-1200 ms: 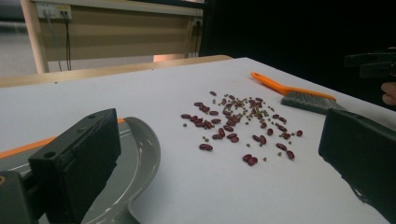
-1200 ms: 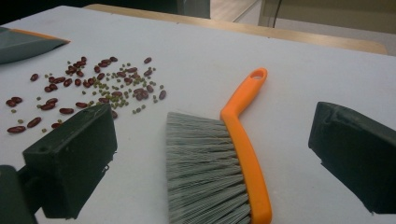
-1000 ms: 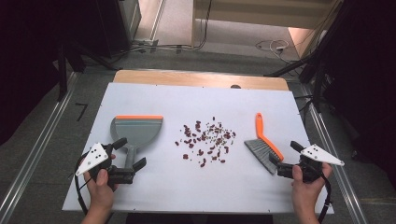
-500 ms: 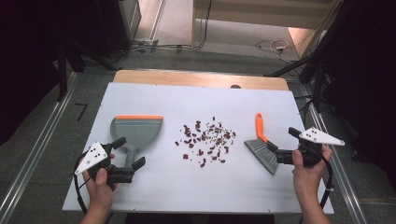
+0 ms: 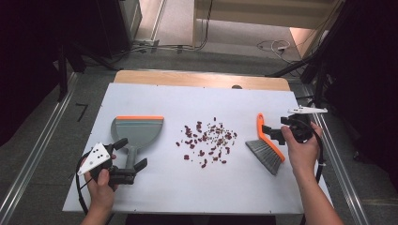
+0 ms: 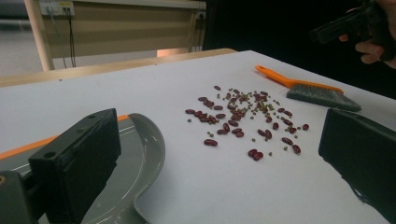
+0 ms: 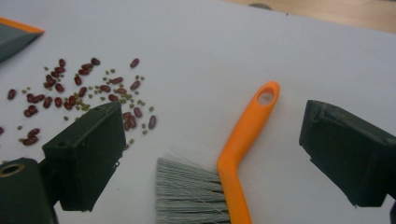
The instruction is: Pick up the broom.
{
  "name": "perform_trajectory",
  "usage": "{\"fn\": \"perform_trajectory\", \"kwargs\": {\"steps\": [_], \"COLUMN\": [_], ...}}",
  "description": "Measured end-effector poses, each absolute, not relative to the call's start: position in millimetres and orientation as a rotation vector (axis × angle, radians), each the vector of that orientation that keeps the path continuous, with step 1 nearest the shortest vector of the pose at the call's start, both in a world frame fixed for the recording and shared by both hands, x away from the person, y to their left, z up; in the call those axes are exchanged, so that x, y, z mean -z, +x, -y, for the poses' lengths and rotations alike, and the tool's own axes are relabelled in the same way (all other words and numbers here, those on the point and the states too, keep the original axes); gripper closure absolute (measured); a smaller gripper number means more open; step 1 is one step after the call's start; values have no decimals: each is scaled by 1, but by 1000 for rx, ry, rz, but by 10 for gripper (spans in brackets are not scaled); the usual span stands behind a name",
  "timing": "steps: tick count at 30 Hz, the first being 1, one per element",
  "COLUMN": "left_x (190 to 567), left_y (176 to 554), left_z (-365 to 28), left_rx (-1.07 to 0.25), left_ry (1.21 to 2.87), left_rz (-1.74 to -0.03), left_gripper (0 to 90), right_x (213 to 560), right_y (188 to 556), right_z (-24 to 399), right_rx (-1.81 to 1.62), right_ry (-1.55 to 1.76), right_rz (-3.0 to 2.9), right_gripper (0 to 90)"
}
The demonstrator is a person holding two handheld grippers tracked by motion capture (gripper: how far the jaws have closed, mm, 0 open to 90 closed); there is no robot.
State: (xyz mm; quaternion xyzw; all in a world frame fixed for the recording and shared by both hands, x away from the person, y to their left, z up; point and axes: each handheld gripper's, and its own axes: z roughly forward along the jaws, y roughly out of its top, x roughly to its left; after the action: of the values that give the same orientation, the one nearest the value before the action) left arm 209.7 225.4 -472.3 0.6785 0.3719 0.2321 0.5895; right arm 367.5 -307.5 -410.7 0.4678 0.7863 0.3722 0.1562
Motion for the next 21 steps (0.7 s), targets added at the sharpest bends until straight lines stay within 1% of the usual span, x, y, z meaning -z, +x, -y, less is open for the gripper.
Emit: {"fn": "perform_trajectory", "kwargs": {"steps": [1,2,5,6,9,12,14,18,21], "left_x": [472,472,473,473,473,473,473,473,473], "left_y": [210,210,210,210,211,211,211,211,211], "left_z": [-225,-225,-224,-224,-224,-224,-223,-223,-223], "left_rx": [-540,-541,-538,-537,-535,-534,-533,-532,-532], "left_ry": [1582,1584,1584,1585,1587,1592,1594,1593,1593], "left_rz": [-864,-863,-863,-863,-864,-862,-863,-863,-864], "left_gripper": [1,1,1,1,1,1,1,1,1], "right_x": [413,415,422,424,431,438,442,450,454], "right_y": [372,376,385,387,393,397,401,404,405], "right_z": [306,305,303,302,295,292,292,288,284], "right_rx": [-1043,-997,-958,-938,-802,-727,-748,-667,-623], "right_ry": [1354,1373,1422,1445,1482,1502,1543,1542,1611], "right_rz": [-2267,-2262,-2270,-2275,-2263,-2281,-2336,-2388,-2356], "right_gripper": [99,175,361,399,454,471,474,560,566]}}
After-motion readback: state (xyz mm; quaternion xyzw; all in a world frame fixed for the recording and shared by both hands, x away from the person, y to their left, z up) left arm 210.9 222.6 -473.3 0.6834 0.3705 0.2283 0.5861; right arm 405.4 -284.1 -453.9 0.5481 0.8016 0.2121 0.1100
